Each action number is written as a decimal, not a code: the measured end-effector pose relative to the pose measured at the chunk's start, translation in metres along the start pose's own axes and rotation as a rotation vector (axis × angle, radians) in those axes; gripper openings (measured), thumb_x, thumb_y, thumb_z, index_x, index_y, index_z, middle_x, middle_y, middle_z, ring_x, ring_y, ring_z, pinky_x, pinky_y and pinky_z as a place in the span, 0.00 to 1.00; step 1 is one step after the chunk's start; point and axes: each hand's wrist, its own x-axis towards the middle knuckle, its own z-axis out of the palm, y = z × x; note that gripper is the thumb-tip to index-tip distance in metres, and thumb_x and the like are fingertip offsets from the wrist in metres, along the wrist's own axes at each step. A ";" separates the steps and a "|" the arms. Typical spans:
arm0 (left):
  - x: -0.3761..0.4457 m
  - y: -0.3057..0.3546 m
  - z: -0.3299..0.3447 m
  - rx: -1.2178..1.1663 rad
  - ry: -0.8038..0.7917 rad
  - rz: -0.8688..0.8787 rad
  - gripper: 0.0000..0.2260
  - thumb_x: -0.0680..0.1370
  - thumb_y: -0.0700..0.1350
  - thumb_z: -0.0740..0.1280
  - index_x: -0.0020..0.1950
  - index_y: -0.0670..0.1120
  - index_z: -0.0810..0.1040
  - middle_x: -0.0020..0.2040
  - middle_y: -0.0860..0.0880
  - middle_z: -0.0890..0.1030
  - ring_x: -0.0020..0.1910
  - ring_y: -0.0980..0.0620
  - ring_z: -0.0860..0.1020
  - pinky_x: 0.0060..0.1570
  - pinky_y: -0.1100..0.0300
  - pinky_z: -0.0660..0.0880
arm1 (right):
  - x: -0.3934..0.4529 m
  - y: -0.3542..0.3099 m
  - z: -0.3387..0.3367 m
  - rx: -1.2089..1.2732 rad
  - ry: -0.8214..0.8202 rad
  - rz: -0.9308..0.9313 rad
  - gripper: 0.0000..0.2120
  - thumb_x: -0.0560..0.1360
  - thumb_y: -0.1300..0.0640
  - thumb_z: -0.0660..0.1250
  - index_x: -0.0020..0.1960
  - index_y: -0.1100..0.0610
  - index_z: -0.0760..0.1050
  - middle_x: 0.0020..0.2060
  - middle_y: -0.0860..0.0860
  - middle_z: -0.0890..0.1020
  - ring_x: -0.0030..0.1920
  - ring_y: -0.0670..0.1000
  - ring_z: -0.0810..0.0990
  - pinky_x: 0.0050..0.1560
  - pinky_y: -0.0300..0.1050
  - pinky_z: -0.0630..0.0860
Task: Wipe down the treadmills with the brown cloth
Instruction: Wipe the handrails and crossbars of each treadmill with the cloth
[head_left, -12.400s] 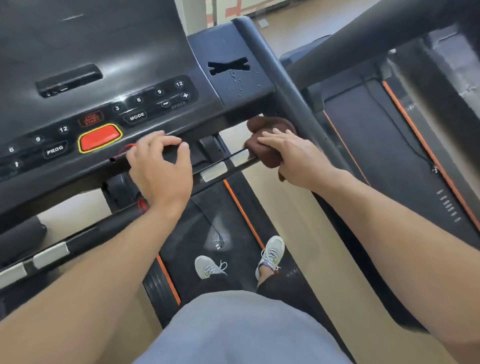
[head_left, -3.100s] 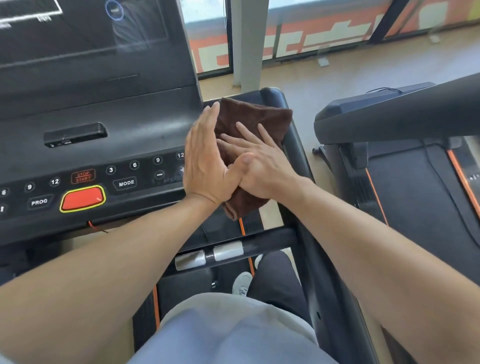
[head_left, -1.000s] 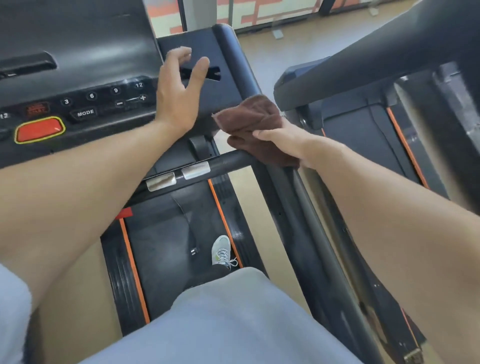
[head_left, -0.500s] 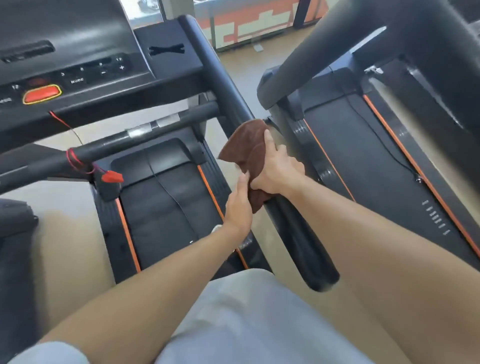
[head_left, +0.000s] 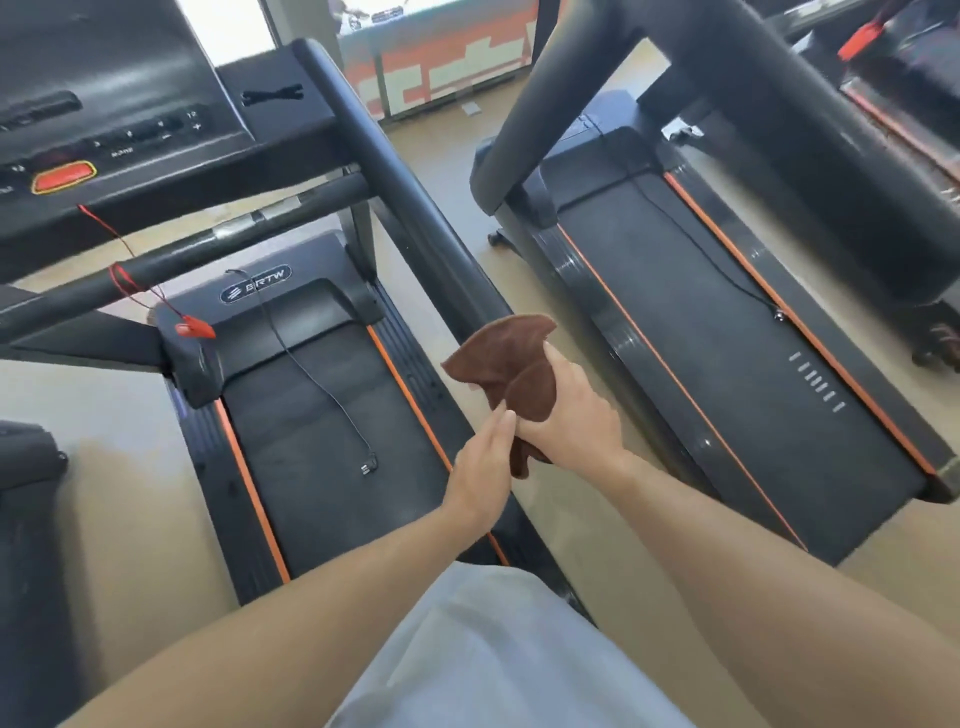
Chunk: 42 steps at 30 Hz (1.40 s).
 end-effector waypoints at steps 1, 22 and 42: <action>-0.006 0.000 0.001 0.078 0.003 -0.004 0.12 0.83 0.62 0.58 0.59 0.66 0.80 0.50 0.57 0.85 0.55 0.51 0.81 0.63 0.44 0.76 | -0.011 0.007 0.004 0.025 0.029 0.003 0.47 0.69 0.36 0.73 0.80 0.37 0.51 0.72 0.43 0.70 0.65 0.53 0.78 0.59 0.52 0.76; 0.010 0.055 0.128 0.409 -0.244 0.255 0.15 0.79 0.54 0.71 0.65 0.55 0.75 0.61 0.58 0.79 0.62 0.58 0.75 0.64 0.60 0.71 | -0.122 0.128 -0.023 0.604 0.312 0.394 0.35 0.67 0.60 0.70 0.69 0.35 0.71 0.53 0.40 0.85 0.54 0.48 0.84 0.54 0.54 0.82; 0.039 0.082 0.187 -0.279 -0.425 -0.304 0.12 0.83 0.44 0.67 0.60 0.37 0.81 0.56 0.36 0.85 0.57 0.38 0.84 0.57 0.45 0.82 | -0.109 0.139 -0.043 1.040 0.469 0.318 0.40 0.74 0.61 0.77 0.79 0.42 0.62 0.71 0.39 0.71 0.66 0.33 0.74 0.60 0.32 0.76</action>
